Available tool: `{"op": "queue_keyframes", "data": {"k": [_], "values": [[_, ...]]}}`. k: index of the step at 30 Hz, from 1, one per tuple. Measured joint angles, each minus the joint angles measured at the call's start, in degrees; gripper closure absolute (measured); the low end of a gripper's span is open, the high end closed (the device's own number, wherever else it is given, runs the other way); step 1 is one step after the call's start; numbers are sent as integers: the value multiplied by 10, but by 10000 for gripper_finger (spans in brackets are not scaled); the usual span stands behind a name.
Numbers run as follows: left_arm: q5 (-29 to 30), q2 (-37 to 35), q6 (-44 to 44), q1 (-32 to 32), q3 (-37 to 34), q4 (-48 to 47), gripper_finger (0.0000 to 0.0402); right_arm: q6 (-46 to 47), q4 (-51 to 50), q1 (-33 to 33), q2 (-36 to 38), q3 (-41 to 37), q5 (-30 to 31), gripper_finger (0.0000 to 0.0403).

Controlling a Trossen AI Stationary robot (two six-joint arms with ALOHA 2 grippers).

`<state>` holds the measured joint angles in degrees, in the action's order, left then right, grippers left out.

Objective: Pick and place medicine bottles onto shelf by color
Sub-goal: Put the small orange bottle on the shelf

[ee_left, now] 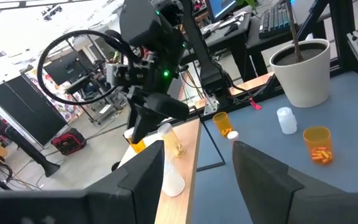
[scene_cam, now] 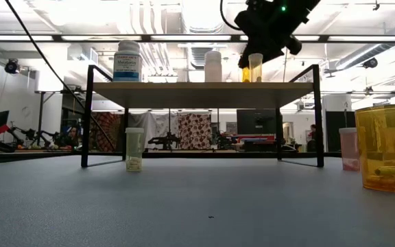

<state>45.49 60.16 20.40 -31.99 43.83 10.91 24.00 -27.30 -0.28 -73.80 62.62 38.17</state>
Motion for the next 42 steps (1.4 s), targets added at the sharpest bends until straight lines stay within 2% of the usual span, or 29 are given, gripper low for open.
{"op": "queue_keyframes", "data": {"k": [10,17,21,25,31,42], "values": [[0,0,0,0,-1,2,228,-61,0,-11,2,5,-39,294],[0,0,0,0,-1,2,228,-113,-20,-32,6,53,-108,294],[0,0,0,0,-1,2,228,-186,-74,-46,12,75,-165,294],[0,0,0,0,-2,2,228,-223,-80,-80,36,70,-231,294],[0,0,0,0,-2,2,228,-272,-54,-127,88,25,-308,294],[0,1,12,0,-2,2,228,-287,100,-133,164,-127,-312,294]]}}
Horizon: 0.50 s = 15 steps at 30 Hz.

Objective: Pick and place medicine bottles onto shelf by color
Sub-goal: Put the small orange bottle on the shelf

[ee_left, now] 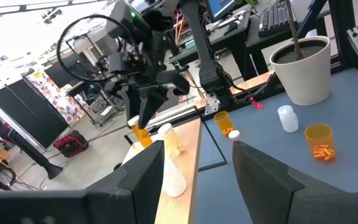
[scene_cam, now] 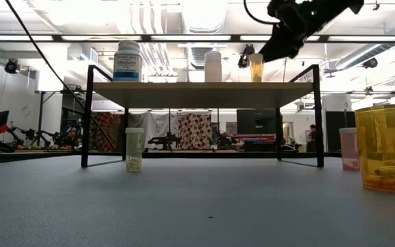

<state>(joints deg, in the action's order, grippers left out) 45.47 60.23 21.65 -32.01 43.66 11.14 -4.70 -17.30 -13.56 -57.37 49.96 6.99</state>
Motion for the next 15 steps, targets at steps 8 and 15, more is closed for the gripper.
{"op": "queue_keyframes", "data": {"k": [8,15], "values": [[0,0,2,0,0,4,228,1,5,-2,-18,-6,0,294],[0,0,3,0,0,4,228,1,2,-2,-53,19,0,294]]}}
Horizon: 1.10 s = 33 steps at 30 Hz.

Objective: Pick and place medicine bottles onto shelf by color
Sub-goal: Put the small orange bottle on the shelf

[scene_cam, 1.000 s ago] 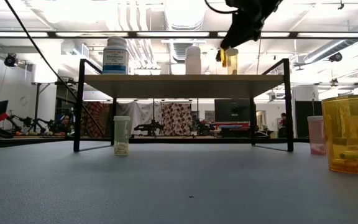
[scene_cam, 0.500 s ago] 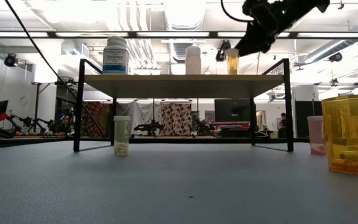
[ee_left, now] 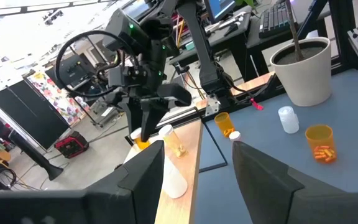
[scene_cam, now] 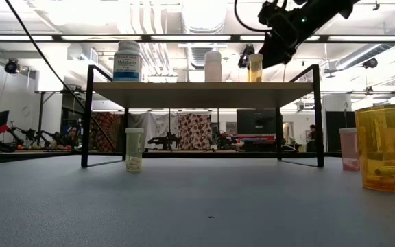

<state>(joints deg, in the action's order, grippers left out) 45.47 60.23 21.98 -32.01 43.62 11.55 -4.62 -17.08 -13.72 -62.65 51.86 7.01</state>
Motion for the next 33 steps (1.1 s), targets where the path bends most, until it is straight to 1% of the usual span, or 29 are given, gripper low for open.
{"op": "queue_keyframes", "data": {"k": [5,12,22,33], "values": [[0,0,0,0,-1,0,228,-10,-9,0,-26,17,0,294],[0,0,9,0,-2,0,228,-7,-33,0,-40,34,0,293],[0,0,9,0,-3,0,228,-4,-37,0,-42,41,1,251],[0,0,10,0,-3,0,228,6,-36,0,-33,41,5,246]]}}
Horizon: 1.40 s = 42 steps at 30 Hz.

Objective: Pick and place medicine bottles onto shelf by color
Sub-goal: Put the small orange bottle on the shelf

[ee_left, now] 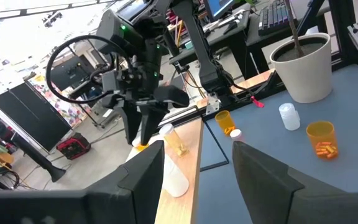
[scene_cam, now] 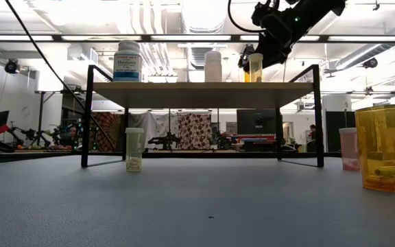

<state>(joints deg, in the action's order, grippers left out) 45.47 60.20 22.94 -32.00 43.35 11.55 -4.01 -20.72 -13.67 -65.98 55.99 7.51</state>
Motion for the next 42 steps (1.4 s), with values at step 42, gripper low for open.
{"op": "queue_keyframes", "data": {"k": [42], "values": [[0,-5,4,0,-7,5,228,74,-98,0,6,29,30,394]]}}
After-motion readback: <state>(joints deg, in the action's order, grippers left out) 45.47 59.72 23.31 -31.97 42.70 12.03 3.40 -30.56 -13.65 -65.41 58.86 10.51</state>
